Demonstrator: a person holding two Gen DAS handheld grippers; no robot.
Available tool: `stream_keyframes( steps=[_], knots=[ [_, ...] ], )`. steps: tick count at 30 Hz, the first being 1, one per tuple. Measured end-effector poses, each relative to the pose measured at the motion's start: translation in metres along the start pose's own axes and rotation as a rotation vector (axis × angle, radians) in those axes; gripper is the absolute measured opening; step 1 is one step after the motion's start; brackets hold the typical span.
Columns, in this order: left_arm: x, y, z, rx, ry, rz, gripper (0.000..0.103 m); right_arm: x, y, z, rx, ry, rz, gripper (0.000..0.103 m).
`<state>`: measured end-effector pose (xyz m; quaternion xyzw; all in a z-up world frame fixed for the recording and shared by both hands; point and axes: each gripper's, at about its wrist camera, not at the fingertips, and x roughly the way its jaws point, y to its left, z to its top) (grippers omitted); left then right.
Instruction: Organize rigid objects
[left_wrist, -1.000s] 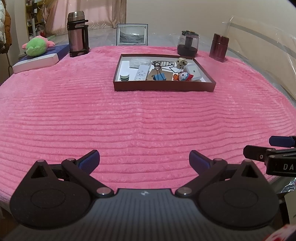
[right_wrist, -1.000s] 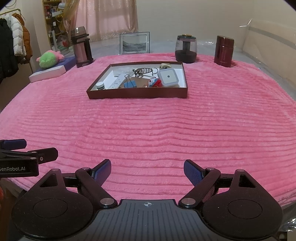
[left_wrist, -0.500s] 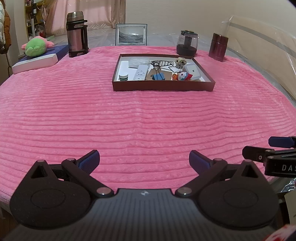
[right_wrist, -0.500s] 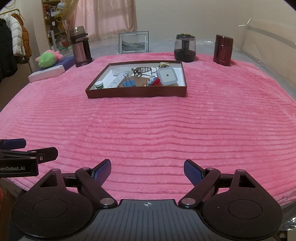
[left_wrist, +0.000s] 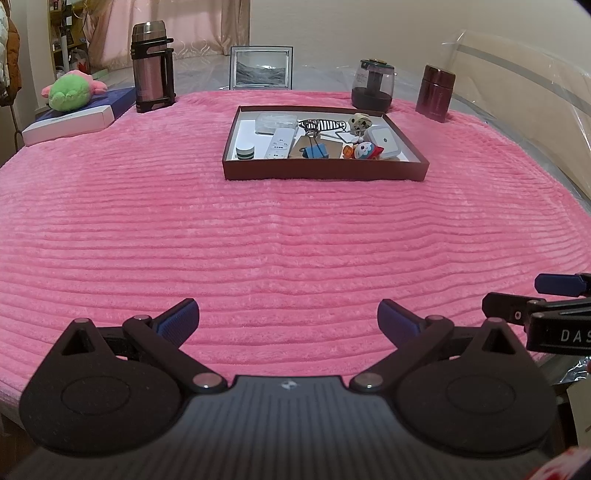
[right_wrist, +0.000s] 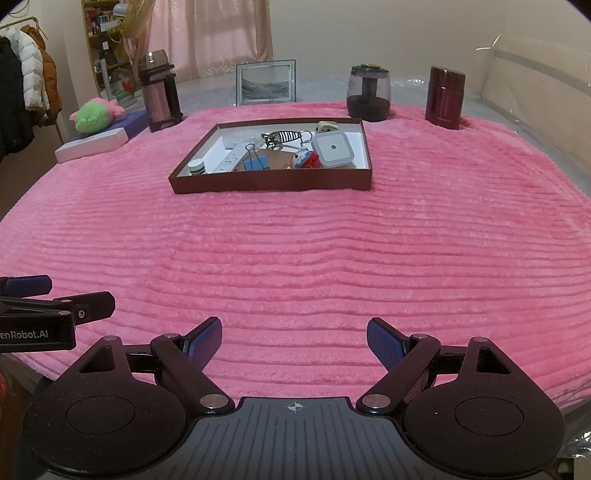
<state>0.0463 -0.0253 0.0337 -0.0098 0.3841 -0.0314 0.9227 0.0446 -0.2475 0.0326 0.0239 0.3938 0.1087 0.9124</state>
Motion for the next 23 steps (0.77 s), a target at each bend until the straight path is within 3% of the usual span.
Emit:
stream_keyframes(
  steps=[23],
  knots=[
    [0.0042, -0.0004, -0.0017, -0.004, 0.002, -0.010, 0.101, 0.0042, -0.0005, -0.0014, 0.001, 0.005, 0.000, 0.083]
  ],
)
